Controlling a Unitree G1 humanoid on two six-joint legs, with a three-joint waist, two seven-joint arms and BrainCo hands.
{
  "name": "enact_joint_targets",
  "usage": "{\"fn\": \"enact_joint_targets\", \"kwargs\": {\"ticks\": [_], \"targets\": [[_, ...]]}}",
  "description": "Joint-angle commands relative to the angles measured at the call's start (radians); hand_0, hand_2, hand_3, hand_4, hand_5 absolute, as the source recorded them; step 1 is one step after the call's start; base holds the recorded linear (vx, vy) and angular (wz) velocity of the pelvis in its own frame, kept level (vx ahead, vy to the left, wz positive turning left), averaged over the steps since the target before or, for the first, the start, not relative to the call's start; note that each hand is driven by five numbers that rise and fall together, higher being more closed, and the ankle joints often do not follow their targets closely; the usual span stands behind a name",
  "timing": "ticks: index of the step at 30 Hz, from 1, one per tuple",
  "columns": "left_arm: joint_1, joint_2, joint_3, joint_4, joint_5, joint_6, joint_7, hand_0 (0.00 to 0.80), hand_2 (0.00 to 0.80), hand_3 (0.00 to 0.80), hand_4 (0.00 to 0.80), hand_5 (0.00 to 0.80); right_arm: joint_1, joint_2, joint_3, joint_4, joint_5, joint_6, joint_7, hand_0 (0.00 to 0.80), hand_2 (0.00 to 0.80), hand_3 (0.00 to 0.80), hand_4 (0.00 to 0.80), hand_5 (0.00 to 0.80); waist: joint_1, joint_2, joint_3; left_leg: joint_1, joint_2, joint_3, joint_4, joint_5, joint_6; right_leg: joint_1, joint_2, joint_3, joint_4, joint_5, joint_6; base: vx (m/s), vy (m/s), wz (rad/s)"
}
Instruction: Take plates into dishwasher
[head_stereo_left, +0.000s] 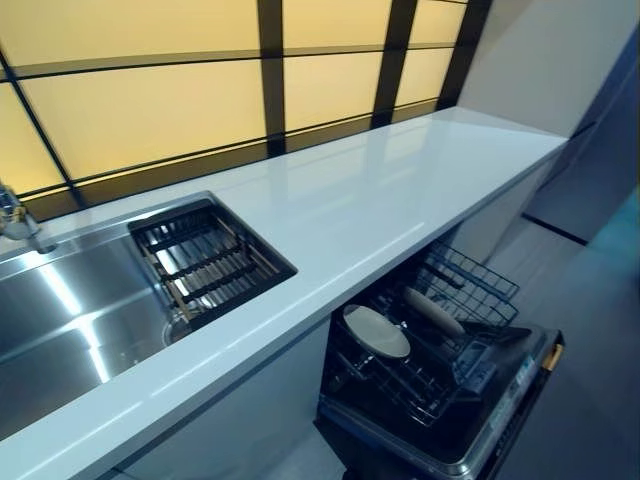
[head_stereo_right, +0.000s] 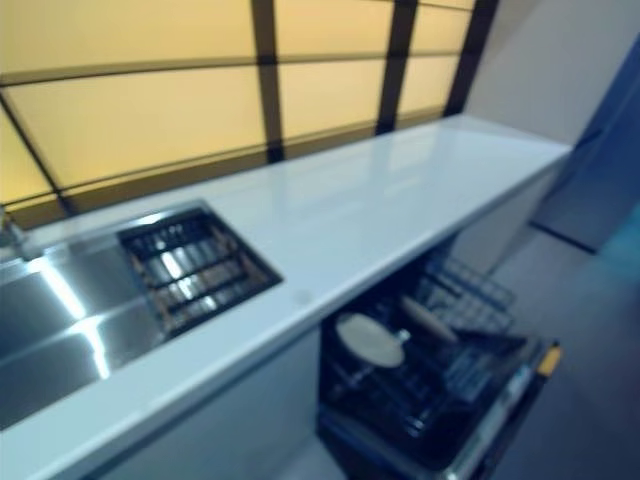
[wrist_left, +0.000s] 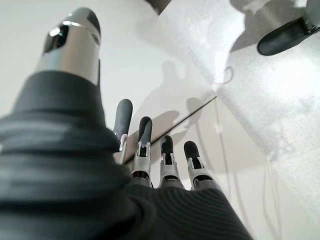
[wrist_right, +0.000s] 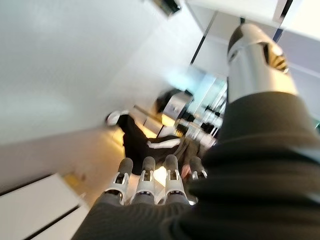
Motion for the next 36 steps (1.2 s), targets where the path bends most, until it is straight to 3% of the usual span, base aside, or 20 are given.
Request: {"fn": "enact_joint_targets", "kwargs": {"ticks": [1,4,7,10,18,28,36], "targets": [[-0.102,0.038,0.074,-0.029,0.007,-0.035,0.021,0.0,0.0,0.0,0.0,0.0,-0.019,-0.077,-0.013,0.011,0.036,-0.085,0.021,0.0,0.0,0.0,0.0,0.0,0.054,0.029,0.016,-0.099,-0.011,-0.146,0.082,-0.008,0.039,0.137,-0.086,-0.025,0.125,0.09,-0.013,-0.197,-0.118,-0.28],[-0.115,0.047,0.079,-0.022,0.007,-0.029,0.025,0.0,0.0,0.0,0.0,0.0,-0.045,-0.059,0.008,0.034,0.045,-0.108,0.012,0.0,0.0,0.0,0.0,0.0,0.093,0.017,-0.002,-0.135,0.003,-0.138,0.082,0.015,0.036,0.208,-0.093,-0.047,0.106,0.057,-0.009,-0.177,-0.218,-0.36],[-0.125,0.067,0.091,-0.027,-0.002,-0.013,0.038,0.0,0.0,0.0,0.0,0.0,-0.09,-0.051,0.044,0.028,0.083,-0.11,-0.007,0.0,0.0,0.0,0.0,0.0,0.121,-0.017,-0.01,-0.172,0.016,-0.126,0.094,0.036,0.012,0.276,-0.058,-0.074,-0.033,0.0,0.005,-0.141,-0.293,-0.69],[-0.135,0.079,0.111,-0.02,-0.018,0.001,0.035,0.0,0.0,0.0,0.0,0.0,-0.101,-0.027,0.065,0.009,0.113,-0.115,-0.014,0.0,0.0,0.0,0.0,0.0,0.118,-0.017,-0.01,-0.17,0.03,-0.132,0.085,0.048,-0.001,0.276,-0.031,-0.072,-0.065,-0.027,0.003,-0.1,-0.201,-0.54],[-0.156,0.012,0.094,0.004,-0.017,-0.023,0.082,0.0,0.0,0.0,0.0,0.0,-0.147,0.061,0.101,0.079,0.198,-0.169,-0.005,0.0,0.0,0.0,0.0,0.0,0.113,0.001,0.016,-0.18,0.068,-0.169,0.061,0.094,-0.037,0.267,0.035,-0.054,-0.08,-0.096,-0.051,-0.082,-0.122,-0.16],[-0.192,0.031,0.071,0.029,-0.016,-0.042,0.057,0.0,0.0,0.0,0.0,0.0,-0.216,0.068,0.158,0.28,0.279,-0.184,0.095,0.0,0.0,0.0,0.0,0.0,0.124,0.024,0.061,-0.208,0.09,-0.203,0.071,0.119,-0.047,0.233,0.039,-0.064,-0.01,-0.139,-0.081,-0.084,-0.041,0.06],[-0.234,0.054,0.049,0.009,-0.017,-0.048,0.043,0.0,0.0,0.0,0.0,0.0,-0.274,0.13,0.247,0.335,0.324,-0.204,0.14,0.0,0.0,0.0,0.0,0.0,0.132,0.053,0.105,-0.23,0.075,-0.228,0.085,0.121,-0.043,0.179,0.021,-0.083,0.042,-0.145,-0.083,-0.099,-0.004,0.13]]}}
